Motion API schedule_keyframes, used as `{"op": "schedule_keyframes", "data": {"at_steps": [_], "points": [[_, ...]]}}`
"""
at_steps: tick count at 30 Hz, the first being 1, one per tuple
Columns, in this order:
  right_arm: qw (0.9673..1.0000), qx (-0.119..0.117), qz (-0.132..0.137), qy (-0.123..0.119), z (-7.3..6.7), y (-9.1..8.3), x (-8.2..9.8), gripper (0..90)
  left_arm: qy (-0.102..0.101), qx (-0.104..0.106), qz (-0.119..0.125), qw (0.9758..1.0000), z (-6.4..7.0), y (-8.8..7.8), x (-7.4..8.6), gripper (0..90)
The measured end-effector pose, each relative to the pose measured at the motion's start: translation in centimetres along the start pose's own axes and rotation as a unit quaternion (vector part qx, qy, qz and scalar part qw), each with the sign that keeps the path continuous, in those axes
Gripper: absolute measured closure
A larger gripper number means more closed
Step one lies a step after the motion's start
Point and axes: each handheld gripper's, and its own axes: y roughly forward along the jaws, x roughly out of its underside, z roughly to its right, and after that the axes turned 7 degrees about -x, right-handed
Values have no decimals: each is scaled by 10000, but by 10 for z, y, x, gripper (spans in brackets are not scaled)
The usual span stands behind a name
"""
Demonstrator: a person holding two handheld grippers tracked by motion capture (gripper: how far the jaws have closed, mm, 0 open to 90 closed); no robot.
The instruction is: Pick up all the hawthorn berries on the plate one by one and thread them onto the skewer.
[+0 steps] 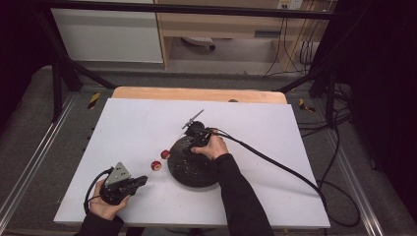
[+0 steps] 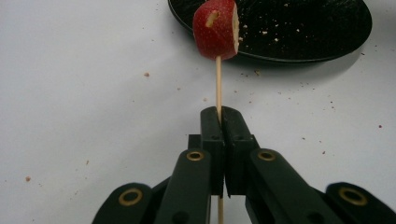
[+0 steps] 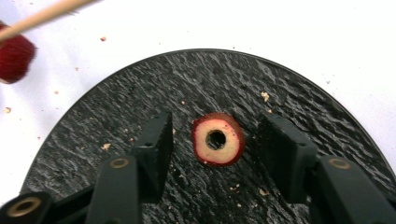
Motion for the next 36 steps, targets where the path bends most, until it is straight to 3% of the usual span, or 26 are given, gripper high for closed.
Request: {"op": "schedule_keyframes", "data": {"at_steps": [9, 16, 27, 36], "points": [[9999, -140, -45, 78, 4, 5, 0, 610, 6, -3, -19, 10000, 0, 1, 0, 884], [9999, -136, -19, 102, 4, 3, 0, 619, 5, -11, -18, 10000, 0, 1, 0, 884], [9993, -9, 218, 296, -2, -25, 1, 621, 7, -18, -14, 10000, 1, 0, 0, 884], [9967, -12, 475, 653, -4, -47, 17, 621, 46, -8, -14, 10000, 3, 2, -1, 884]]}}
